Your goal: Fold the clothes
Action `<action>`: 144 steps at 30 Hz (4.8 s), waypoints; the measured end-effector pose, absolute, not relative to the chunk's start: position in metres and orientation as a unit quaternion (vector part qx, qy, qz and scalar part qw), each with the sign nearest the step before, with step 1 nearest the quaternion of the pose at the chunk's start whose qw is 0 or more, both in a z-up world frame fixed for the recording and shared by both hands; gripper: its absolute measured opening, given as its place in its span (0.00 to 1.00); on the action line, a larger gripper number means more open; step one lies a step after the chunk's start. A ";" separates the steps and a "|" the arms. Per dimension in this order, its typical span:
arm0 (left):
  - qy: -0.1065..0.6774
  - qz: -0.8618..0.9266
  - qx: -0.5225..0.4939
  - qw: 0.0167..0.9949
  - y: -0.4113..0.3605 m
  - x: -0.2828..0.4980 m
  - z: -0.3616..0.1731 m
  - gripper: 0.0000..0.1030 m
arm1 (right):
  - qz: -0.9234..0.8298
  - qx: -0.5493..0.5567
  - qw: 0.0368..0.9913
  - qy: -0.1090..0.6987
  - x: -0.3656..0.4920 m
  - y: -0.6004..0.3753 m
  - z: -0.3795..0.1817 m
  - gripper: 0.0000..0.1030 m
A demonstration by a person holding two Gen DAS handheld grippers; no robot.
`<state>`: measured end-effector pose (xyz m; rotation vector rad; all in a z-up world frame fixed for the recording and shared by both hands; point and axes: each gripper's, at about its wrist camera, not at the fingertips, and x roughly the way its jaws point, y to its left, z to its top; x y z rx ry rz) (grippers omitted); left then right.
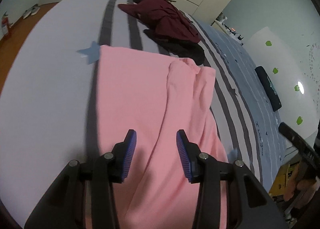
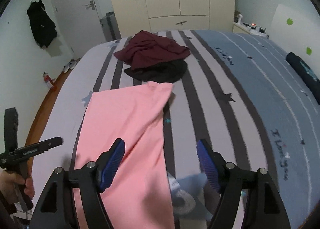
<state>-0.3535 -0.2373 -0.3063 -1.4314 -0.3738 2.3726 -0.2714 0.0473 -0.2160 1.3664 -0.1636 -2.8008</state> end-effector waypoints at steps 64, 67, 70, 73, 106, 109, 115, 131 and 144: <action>0.046 0.765 -0.508 0.393 0.039 -0.365 -0.380 0.23 | -0.846 0.509 -0.086 -0.133 -0.286 0.231 -0.350 0.68; 0.058 0.752 -0.513 0.410 0.056 -0.354 -0.386 0.23 | -0.844 0.511 -0.091 -0.138 -0.277 0.238 -0.354 0.68; 0.077 0.736 -0.510 0.439 0.067 -0.328 -0.386 0.23 | -0.843 0.509 -0.096 -0.145 -0.269 0.247 -0.355 0.68; 0.084 0.717 -0.525 0.450 0.068 -0.315 -0.394 0.23 | -0.841 0.510 -0.103 -0.152 -0.261 0.255 -0.357 0.68; 0.102 0.804 -0.454 0.369 0.068 -0.322 -0.382 0.04 | -0.855 0.482 -0.094 -0.168 -0.240 0.261 -0.351 0.69; 0.058 0.824 -0.444 0.348 0.044 -0.340 -0.357 0.04 | -0.856 0.482 -0.093 -0.164 -0.244 0.256 -0.348 0.69; -0.009 0.869 -0.414 0.270 -0.051 -0.398 -0.300 0.04 | -0.858 0.481 -0.078 -0.166 -0.269 0.231 -0.341 0.69; -0.029 0.886 -0.450 0.113 -0.249 -0.532 -0.314 0.04 | -0.856 0.491 0.033 -0.161 -0.458 0.114 -0.350 0.69; -0.068 0.861 -0.497 0.080 -0.297 -0.560 -0.351 0.04 | -0.847 0.511 0.083 -0.119 -0.539 0.072 -0.373 0.69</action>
